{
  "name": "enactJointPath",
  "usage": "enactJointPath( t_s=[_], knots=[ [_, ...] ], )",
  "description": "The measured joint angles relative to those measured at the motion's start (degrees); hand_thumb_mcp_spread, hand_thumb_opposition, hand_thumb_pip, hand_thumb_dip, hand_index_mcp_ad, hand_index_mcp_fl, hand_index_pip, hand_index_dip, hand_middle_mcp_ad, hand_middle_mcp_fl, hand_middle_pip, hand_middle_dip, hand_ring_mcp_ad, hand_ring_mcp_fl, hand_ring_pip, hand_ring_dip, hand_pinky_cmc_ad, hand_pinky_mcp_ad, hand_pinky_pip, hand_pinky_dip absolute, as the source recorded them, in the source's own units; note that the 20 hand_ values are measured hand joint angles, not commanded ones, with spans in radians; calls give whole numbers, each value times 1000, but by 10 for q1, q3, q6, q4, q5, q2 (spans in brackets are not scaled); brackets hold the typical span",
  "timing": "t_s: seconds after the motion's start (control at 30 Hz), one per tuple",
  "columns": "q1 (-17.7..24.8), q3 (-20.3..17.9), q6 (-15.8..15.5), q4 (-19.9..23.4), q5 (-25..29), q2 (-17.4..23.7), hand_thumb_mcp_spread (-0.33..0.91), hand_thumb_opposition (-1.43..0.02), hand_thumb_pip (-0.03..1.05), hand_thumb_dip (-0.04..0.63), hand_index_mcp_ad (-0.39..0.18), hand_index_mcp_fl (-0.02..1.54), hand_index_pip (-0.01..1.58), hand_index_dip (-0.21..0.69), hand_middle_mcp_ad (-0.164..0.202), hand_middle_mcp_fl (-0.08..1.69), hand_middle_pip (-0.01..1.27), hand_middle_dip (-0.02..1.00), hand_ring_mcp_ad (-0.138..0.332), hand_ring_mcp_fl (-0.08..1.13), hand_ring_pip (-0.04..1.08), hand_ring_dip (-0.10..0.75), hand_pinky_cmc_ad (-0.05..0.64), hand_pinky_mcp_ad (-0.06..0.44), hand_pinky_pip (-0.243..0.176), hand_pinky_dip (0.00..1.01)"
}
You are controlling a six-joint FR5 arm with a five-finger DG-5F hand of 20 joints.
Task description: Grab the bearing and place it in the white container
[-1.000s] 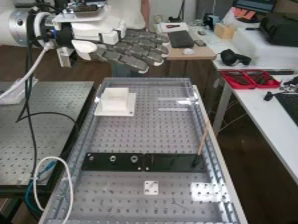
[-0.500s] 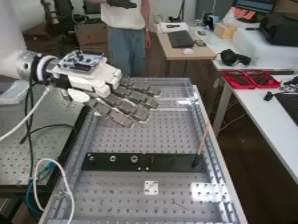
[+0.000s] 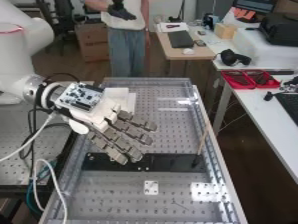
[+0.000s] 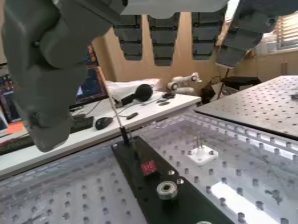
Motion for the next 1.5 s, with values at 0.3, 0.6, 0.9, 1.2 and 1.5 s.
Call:
enactJointPath(
  t_s=[0.3, 0.6, 0.9, 1.2, 1.5],
  knots=[
    [-15, -1, -11, 19, -12, -35, 379, -724, 475, 161, -47, 54, 216, 2, 89, 3, 138, 154, 208, 0, 87, 28, 298, 222, -75, 169],
    [-37, 5, -32, 37, -42, -57, 419, -738, 480, 178, -89, 108, 696, 16, 93, 5, 136, 155, 187, -2, 91, 37, 302, 232, -73, 169],
    [-50, 8, -50, 31, -74, -51, 429, -757, 518, 190, -108, 115, 1065, 79, 89, 5, 138, 155, 162, 0, 94, 37, 302, 232, -73, 169],
    [-89, 3, -56, 71, -176, -64, 435, -775, 518, 190, -113, 87, 1204, 110, 87, 5, 138, 157, 162, -2, 94, 37, 302, 230, -73, 169],
    [-89, -23, -44, 156, -151, -84, 443, -775, 524, 206, -110, 37, 1299, 157, 91, 5, 138, 155, 162, -2, 87, 44, 302, 232, -73, 169]
  ],
)
